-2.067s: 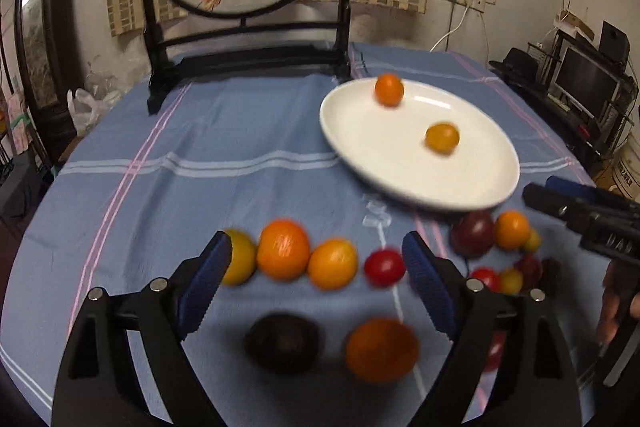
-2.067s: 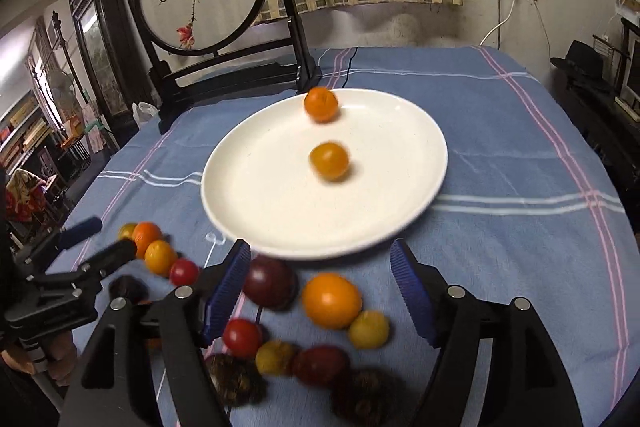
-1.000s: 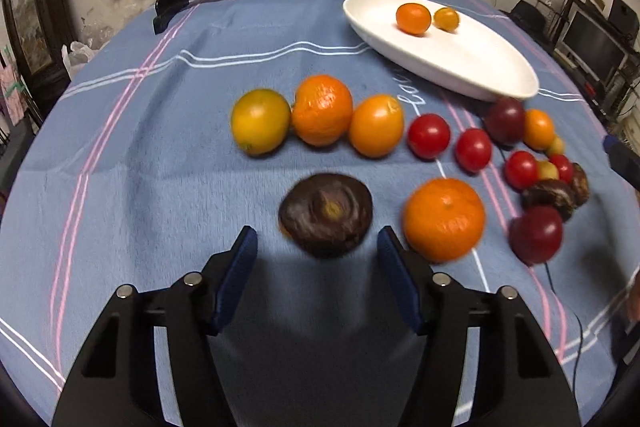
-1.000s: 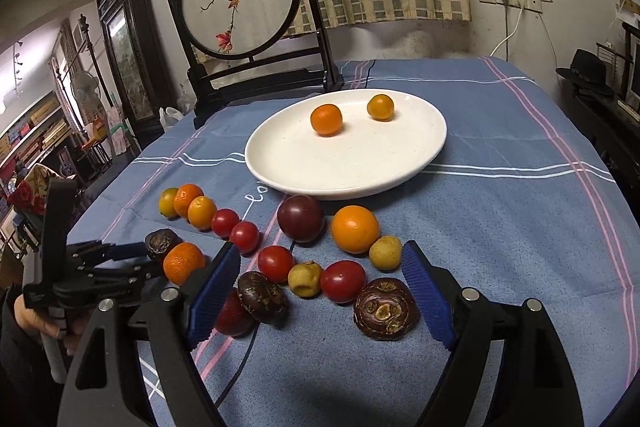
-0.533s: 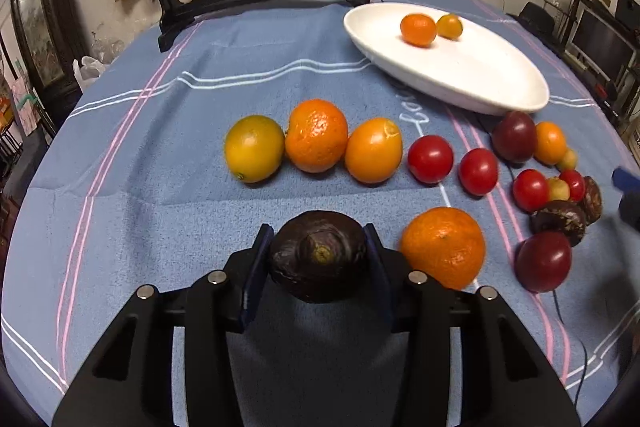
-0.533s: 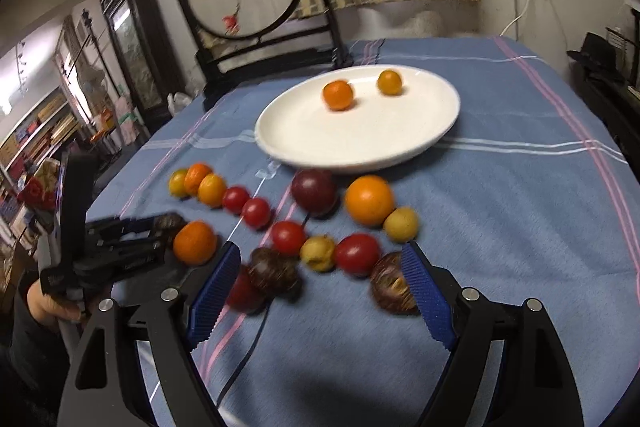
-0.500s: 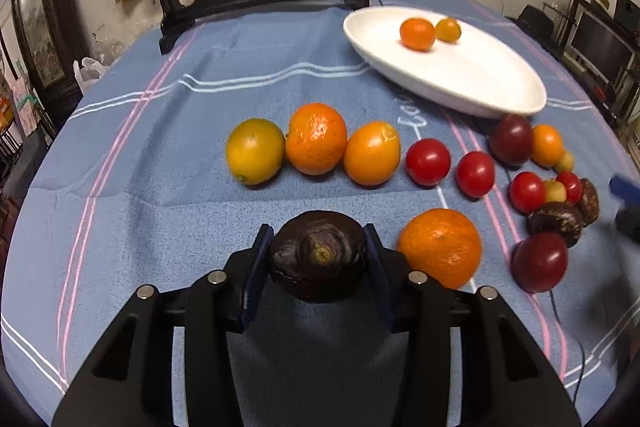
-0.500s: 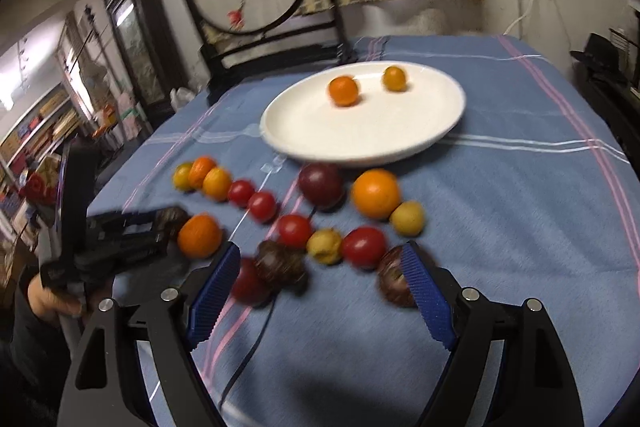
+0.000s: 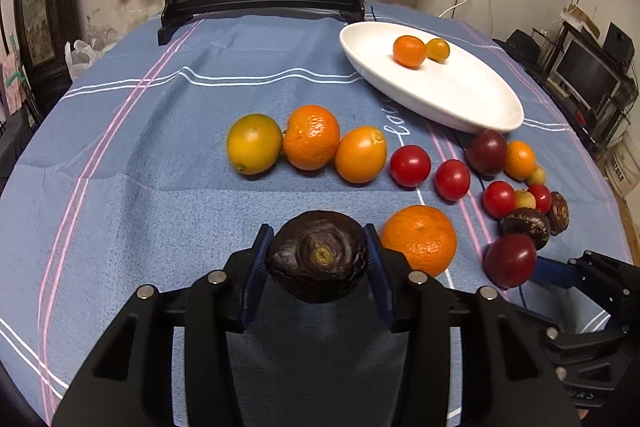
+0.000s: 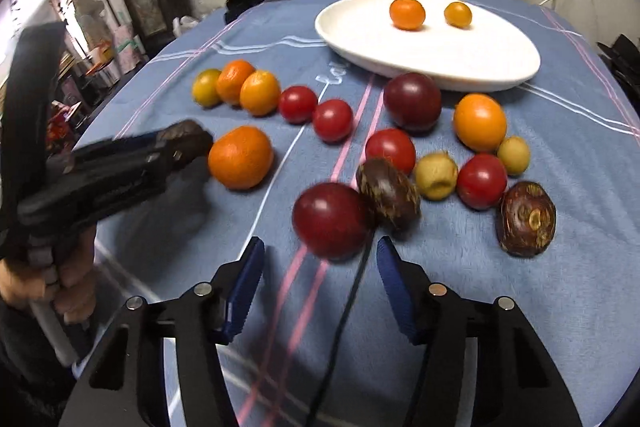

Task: Organize fruits
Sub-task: 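Place the mangosteen on the plate with the left tool while the right places a dark red plum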

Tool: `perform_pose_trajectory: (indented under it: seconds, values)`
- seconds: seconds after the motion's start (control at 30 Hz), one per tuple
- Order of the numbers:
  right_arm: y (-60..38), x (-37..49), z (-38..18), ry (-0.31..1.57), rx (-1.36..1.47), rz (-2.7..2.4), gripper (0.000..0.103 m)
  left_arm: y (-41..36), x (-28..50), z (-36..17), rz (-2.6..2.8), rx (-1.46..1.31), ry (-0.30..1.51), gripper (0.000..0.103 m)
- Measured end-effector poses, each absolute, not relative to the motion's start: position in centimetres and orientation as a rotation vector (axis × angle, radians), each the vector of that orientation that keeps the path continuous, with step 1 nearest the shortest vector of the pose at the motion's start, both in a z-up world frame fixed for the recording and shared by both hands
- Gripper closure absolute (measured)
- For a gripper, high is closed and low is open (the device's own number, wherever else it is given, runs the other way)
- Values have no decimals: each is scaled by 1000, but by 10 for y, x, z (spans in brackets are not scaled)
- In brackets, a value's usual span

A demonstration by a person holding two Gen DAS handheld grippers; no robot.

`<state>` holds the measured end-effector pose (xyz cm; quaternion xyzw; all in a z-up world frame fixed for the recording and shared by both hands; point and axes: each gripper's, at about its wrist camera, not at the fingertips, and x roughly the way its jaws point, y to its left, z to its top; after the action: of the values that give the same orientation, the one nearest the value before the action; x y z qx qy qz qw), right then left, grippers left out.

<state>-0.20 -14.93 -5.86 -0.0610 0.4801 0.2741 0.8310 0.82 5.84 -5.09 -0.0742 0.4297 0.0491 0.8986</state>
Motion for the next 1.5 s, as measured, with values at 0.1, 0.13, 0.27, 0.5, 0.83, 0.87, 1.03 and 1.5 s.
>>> perform_pose_trajectory:
  seconds: [0.1, 0.13, 0.27, 0.5, 0.83, 0.87, 1.03, 1.5]
  values:
    - [-146, 5, -60, 1023, -102, 533, 48, 62, 9, -52, 99, -173, 894, 59]
    - [-145, 6, -60, 1016, -109, 502, 57, 63, 9, -53, 100, -177, 895, 59]
    - [-142, 8, -61, 1004, -108, 473, 64, 65, 8, -53, 99, -187, 891, 59]
    - [-156, -10, -40, 973, -35, 650, 64, 57, -1, -44, 100, -127, 855, 59]
    - [-189, 46, 44, 706, 59, 578, 64, 29, 36, 33, 27, -50, 738, 59]
    - [-188, 56, 45, 696, 60, 561, 64, 27, 47, 36, 33, -51, 734, 59]
    - [-186, 117, 13, 773, 86, 490, 64, 11, 115, 27, 51, -72, 807, 59]
    - [-201, 147, -37, 889, 145, 459, 52, -21, 182, -29, 82, -9, 926, 35]
